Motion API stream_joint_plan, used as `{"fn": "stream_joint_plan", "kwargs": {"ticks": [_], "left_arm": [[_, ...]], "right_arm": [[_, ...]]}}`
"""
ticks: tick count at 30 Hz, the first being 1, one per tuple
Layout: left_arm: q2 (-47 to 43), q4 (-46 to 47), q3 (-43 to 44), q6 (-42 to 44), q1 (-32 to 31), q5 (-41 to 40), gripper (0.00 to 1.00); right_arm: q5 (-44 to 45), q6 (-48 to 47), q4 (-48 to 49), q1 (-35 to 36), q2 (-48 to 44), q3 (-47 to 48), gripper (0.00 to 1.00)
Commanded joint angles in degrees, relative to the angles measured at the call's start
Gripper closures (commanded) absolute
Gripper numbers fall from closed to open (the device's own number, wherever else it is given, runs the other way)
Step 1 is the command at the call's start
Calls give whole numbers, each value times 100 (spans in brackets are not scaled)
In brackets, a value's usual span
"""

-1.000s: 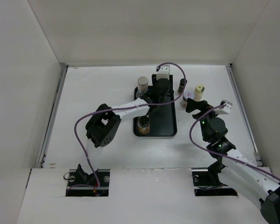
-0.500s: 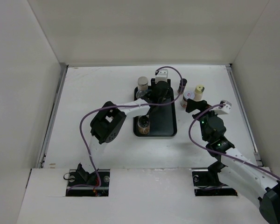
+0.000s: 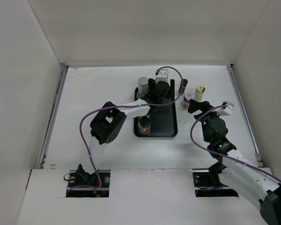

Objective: Organize the condiment bottles

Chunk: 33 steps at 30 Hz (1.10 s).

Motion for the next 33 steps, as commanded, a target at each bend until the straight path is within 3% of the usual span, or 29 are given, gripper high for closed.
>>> {"fn": "stream_joint_plan", "kwargs": {"ticks": [1, 7, 10, 12, 14, 19, 20, 25, 33], "left_arm": [[-699, 349, 19, 38, -71, 144, 16], [-1709, 340, 380, 91, -308, 302, 11], [-2455, 393, -110, 65, -396, 364, 12], [-3166, 576, -1013, -101, -475, 320, 16], [-4053, 805, -2242, -391, -572, 224, 20], [-6338, 755, -4995, -928, -441, -811, 33], [-6743, 605, -5373, -998, -362, -1014, 35], [-7784, 50, -6702, -1499, -99, -1551, 35], [-6705, 76, -7108, -1930, 658, -1412, 22]], "right_arm": [[156, 51, 131, -42, -165, -50, 11], [428, 69, -36, -112, -447, -129, 54], [393, 69, -273, -165, -254, 28, 61], [385, 69, -388, -165, -17, 143, 59], [446, 42, -406, -173, 212, 196, 51], [279, -115, -537, -314, 1080, 520, 6], [262, -177, -599, -323, 1283, 634, 1], [235, -511, -951, -428, 2144, 1232, 0], [-467, -836, -1285, -912, 3771, 2260, 0]]}}
